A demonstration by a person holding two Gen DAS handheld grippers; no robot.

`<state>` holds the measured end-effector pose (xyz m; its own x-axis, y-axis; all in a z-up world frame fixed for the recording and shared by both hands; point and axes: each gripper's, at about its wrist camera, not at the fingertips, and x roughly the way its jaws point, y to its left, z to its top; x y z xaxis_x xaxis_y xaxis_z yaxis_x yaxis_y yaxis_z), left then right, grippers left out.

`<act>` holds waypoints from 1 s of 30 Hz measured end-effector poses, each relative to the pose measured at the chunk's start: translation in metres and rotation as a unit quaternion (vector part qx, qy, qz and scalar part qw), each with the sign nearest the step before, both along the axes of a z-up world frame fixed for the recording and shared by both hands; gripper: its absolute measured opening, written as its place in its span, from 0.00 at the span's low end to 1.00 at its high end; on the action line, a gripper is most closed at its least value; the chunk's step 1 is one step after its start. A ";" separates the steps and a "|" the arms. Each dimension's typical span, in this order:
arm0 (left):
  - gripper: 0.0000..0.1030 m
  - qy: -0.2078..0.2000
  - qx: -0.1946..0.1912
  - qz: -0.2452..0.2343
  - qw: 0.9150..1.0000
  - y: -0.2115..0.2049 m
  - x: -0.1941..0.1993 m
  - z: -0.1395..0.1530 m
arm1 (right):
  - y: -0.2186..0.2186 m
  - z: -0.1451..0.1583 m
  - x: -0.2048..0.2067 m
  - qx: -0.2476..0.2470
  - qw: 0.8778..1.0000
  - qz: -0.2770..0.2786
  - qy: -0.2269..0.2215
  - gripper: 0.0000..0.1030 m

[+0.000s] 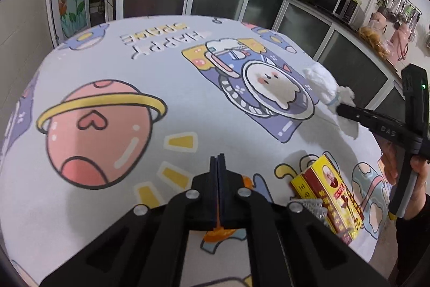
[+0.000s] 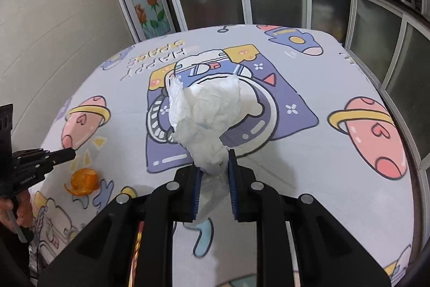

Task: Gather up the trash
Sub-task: 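Carry the orange peel and tissue over the yellow-rimmed bin with both tools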

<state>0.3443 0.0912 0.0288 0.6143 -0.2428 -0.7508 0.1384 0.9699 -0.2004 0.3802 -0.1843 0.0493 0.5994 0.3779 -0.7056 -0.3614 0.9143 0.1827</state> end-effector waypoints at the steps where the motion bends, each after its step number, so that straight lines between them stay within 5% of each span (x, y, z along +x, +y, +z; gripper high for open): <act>1: 0.00 -0.001 -0.001 0.001 1.000 0.002 -0.002 0.002 | -0.003 0.003 -0.005 -0.001 1.000 -0.004 -0.005 0.17; 7: 0.05 0.011 0.003 -0.058 0.998 -0.008 -0.028 0.002 | -0.016 0.011 -0.029 -0.006 1.000 -0.007 -0.011 0.17; 8: 0.20 0.011 0.005 -0.073 0.997 -0.012 -0.033 0.003 | -0.018 0.013 -0.032 -0.005 1.000 -0.007 -0.013 0.17; 9: 0.57 0.005 0.018 -0.074 0.997 -0.015 -0.037 0.004 | -0.019 0.015 -0.035 -0.005 1.000 -0.008 -0.016 0.17; 11: 0.90 -0.010 0.046 -0.060 0.997 -0.019 -0.040 0.006 | -0.020 0.017 -0.037 -0.003 1.000 -0.008 -0.017 0.17; 18: 0.89 0.040 0.079 -0.048 0.995 -0.027 -0.013 -0.018 | -0.019 0.024 -0.046 0.005 1.000 -0.002 -0.025 0.17; 19: 0.84 0.053 0.083 -0.046 0.994 -0.028 -0.009 -0.026 | -0.019 0.025 -0.049 0.005 1.000 -0.001 -0.028 0.17; 21: 0.28 0.070 0.082 -0.039 0.993 -0.028 -0.005 -0.037 | -0.021 0.028 -0.053 0.007 0.999 -0.001 -0.031 0.17; 23: 0.12 0.063 0.059 -0.033 0.996 -0.023 -0.006 -0.037 | -0.024 0.031 -0.060 0.009 0.999 -0.002 -0.035 0.17; 30: 0.09 0.006 0.044 -0.045 0.998 -0.024 -0.030 -0.001 | -0.052 0.046 -0.094 0.024 0.998 -0.008 -0.058 0.17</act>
